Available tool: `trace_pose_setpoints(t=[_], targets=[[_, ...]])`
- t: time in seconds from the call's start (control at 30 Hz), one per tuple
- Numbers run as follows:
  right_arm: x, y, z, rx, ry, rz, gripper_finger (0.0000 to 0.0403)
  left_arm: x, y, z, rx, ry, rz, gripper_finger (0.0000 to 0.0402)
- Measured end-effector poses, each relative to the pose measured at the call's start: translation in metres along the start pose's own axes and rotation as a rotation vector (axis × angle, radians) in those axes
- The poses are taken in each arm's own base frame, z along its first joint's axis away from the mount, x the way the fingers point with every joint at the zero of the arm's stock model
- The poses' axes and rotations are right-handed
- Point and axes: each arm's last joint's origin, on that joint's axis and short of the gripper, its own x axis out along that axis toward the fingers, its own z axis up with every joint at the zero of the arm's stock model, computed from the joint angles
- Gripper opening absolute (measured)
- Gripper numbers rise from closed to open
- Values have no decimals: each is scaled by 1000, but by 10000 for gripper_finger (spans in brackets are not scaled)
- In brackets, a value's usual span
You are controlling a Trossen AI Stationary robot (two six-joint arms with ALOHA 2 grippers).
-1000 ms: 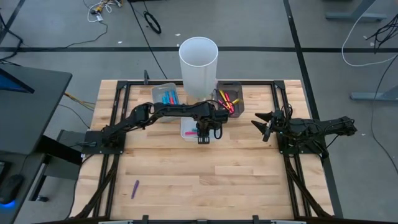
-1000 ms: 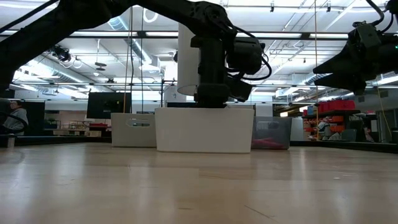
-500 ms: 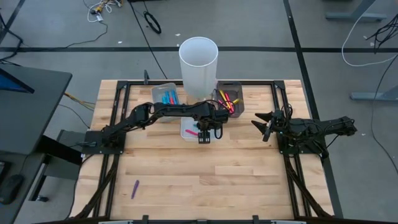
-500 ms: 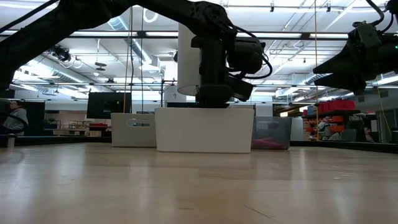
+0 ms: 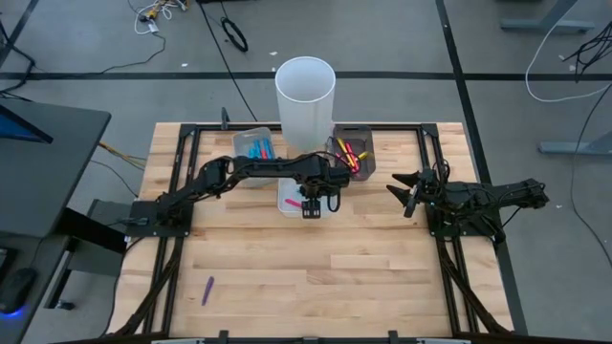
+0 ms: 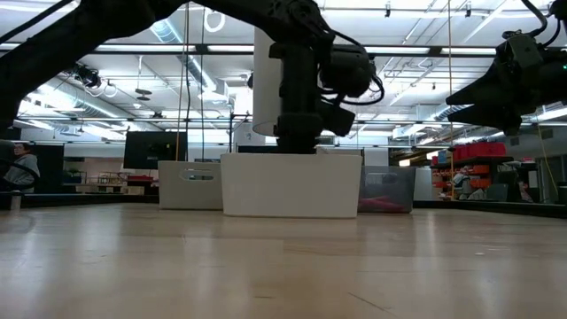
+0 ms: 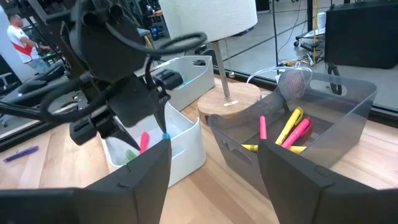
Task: Pick & Place Markers
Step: Put the purple pen into the white bin
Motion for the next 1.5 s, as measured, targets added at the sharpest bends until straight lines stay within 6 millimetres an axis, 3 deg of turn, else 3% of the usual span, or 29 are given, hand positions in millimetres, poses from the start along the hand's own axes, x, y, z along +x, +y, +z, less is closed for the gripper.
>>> trace_pose_setpoints(t=[0.7, 0.97, 1.5], targets=[[0, 0, 0, 0, 0, 0, 242, -107, 6, -36, -95, -138, 21, 259], [0, 0, 0, 0, 0, 1, 242, -109, 5, -45, -319, -60, -54, 259], [0, 0, 0, 0, 0, 0, 242, -123, -36, -55, -687, -24, -51, 259]])
